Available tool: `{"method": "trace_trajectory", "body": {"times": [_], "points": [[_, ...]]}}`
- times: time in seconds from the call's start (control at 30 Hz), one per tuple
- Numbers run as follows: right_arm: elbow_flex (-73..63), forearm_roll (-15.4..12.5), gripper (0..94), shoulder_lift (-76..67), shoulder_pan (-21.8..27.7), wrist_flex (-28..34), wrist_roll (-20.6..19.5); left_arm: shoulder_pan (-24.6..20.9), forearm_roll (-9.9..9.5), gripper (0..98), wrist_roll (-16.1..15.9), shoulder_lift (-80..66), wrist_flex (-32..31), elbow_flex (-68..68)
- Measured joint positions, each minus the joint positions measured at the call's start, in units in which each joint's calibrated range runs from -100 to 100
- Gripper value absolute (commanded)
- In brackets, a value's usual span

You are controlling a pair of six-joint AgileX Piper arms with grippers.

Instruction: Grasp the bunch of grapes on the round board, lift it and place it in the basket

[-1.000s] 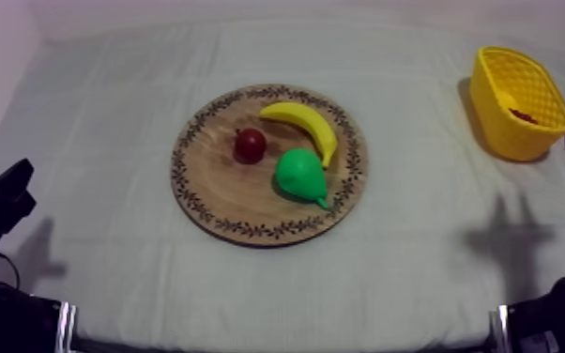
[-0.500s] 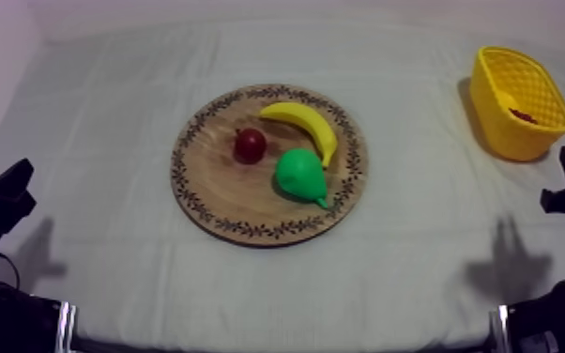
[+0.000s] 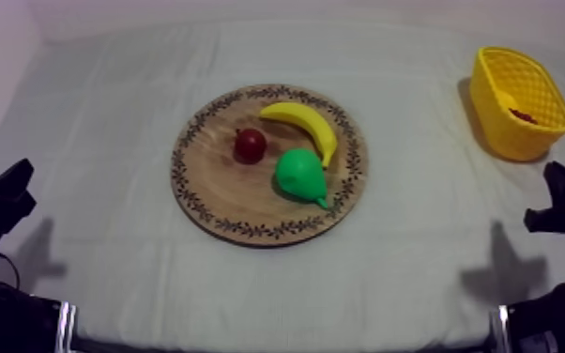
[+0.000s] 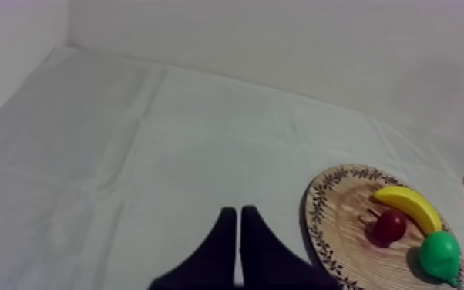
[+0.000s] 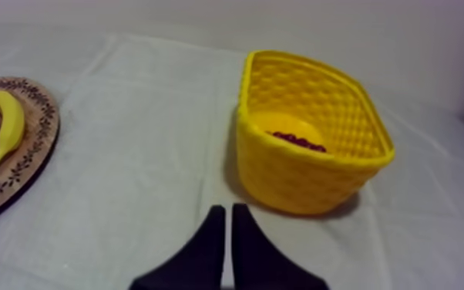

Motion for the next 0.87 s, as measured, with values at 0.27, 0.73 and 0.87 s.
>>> {"method": "trace_trajectory", "body": {"times": [0.27,0.73,0.87], "points": [[0.0,1.3,0.7,0.0,-4.2,2.4,-4.4,0.0,0.00,0.1,0.0,0.0,0.0,0.0],[0.0,1.4,0.5,0.0,-5.2,2.9,4.7,0.0,0.00,0.1,0.0,0.0,0.0,0.0],[0.0,1.4,0.5,0.0,-5.2,2.9,4.7,0.0,0.00,0.1,0.0,0.0,0.0,0.0]]}}
